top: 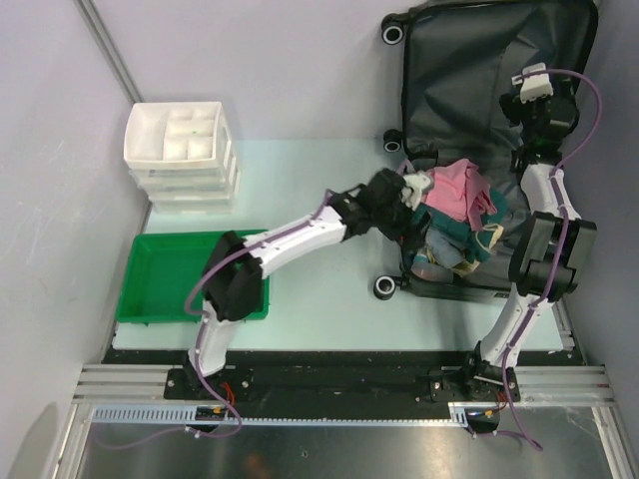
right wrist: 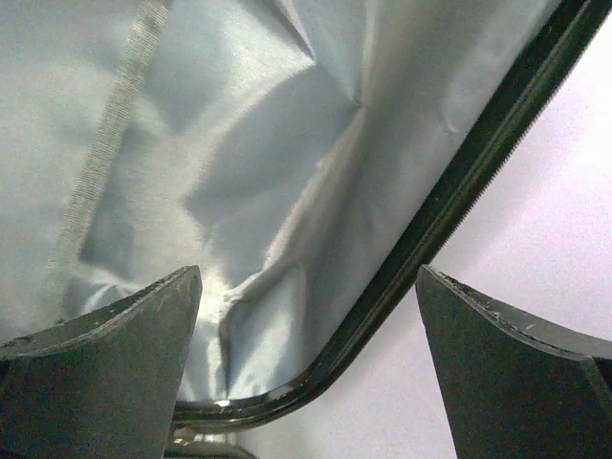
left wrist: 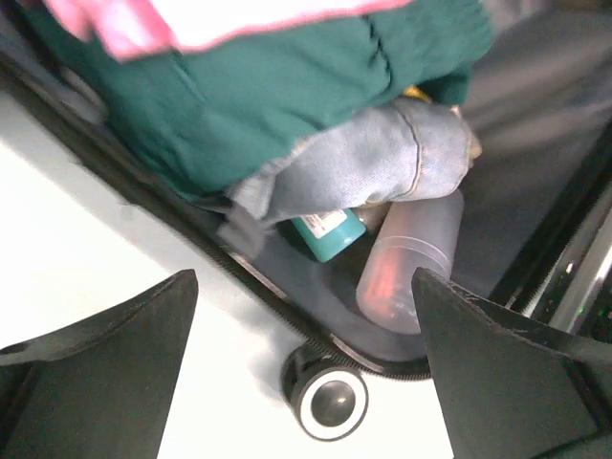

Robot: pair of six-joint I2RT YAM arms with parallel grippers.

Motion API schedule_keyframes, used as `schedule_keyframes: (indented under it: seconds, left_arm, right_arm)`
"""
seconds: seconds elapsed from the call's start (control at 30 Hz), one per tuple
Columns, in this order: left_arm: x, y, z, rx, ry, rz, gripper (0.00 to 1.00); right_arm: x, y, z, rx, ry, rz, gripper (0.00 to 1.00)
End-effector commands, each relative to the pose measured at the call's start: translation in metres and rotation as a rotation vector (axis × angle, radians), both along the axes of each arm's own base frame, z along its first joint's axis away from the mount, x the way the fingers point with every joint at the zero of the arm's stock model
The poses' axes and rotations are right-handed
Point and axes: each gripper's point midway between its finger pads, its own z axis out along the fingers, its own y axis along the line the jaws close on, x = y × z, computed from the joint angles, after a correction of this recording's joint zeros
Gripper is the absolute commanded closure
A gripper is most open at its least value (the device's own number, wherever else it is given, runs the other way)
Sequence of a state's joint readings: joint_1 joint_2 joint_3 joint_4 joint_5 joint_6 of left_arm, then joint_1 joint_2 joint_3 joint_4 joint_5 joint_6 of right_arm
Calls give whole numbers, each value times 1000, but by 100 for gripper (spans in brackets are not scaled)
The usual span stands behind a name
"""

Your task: Open, take out, and arrange the luggage

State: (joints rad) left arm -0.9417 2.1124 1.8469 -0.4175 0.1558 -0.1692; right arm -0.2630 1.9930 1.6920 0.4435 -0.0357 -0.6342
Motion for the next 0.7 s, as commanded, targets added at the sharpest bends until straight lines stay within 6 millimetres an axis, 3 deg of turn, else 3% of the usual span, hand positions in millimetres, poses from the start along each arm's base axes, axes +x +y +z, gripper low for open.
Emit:
schedule_keyframes:
  seconds: [0.0,0.07,0.1,0.13,0.17,0.2,0.23,0.27,0.3,0.33,0.37,0.4,0.43,0.5,0.53,0.67]
  left_arm:
    - [24,42,154,-244,-274,-70,0]
    - [22,65,153,-202,-333,-102,0]
    - [21,88,178,-222,-383,-93,0]
    - [19,104,163,-183,-380,-93,0]
    - [17,119,164,-175,-387,-97,0]
    - [12,145,182,-211,-406,-125,0]
    - [5,165,160,-168,-367,-147,0]
    - [4,182,157,-157,-359,-134,0]
    - [8,217,164,-152,-377,-87,0]
    - [-4,236,140,-115,-326,-129,1]
    - [-7,253,131,-87,-319,-124,2]
    - [-6,283,132,-54,-346,-70,2]
    - [-15,303,105,27,-318,-94,2]
    - [-22,340,89,127,-334,-77,3]
    - [-32,355,65,207,-316,-117,3]
    - [-41,409,18,442,-302,-147,4]
  right_arm:
    - [-36,35,68,20,-88,128,0]
    - [-42,50,61,39,-50,190,0]
    - [-52,57,67,54,-34,211,0]
    - [-56,63,66,72,-18,236,0]
    - [-62,73,64,82,2,276,0]
    - [-73,81,67,94,22,300,0]
    - [-81,89,69,104,33,334,0]
    - [-88,104,67,107,57,408,0]
    - [-103,114,66,123,96,443,0]
    - [-111,123,64,136,121,481,0]
    - [-119,135,62,157,147,538,0]
    - [-130,143,47,204,223,563,0]
    - [-143,151,51,207,236,592,0]
    - [-165,168,37,252,322,669,0]
    - [-177,175,39,255,338,696,0]
    - [-215,192,9,338,495,758,0]
